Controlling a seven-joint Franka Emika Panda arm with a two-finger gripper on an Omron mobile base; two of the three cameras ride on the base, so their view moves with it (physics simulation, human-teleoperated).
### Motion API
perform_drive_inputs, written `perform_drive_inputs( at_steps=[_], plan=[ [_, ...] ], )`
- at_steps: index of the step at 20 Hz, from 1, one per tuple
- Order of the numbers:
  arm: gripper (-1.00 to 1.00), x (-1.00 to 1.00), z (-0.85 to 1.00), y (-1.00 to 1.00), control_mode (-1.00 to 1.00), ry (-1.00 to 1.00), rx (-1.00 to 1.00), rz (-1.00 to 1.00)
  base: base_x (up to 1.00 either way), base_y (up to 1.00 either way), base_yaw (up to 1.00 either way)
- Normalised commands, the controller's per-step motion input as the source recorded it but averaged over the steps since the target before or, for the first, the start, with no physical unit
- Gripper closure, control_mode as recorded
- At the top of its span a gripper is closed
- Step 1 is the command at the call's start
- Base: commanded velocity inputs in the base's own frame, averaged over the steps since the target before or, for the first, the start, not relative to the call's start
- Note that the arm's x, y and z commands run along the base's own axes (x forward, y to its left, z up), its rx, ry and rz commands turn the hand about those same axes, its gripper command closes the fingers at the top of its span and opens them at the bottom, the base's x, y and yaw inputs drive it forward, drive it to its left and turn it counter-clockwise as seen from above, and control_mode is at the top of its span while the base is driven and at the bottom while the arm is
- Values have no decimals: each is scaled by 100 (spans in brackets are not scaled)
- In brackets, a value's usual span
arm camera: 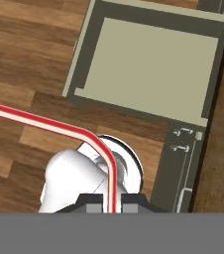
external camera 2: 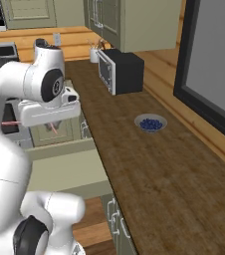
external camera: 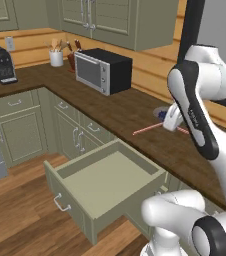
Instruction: Take a straw from the drawer in front and place it inside the glass cup on the dining counter.
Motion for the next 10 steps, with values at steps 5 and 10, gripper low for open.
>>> perform_drive_inputs(
  at_steps=[5,10],
  plan=[
    [100,-59,0,-2,-100,0,0,-16,0,0,0],
    [100,-36,0,5,100,0,0,-11,-16,0,-2]
  ],
)
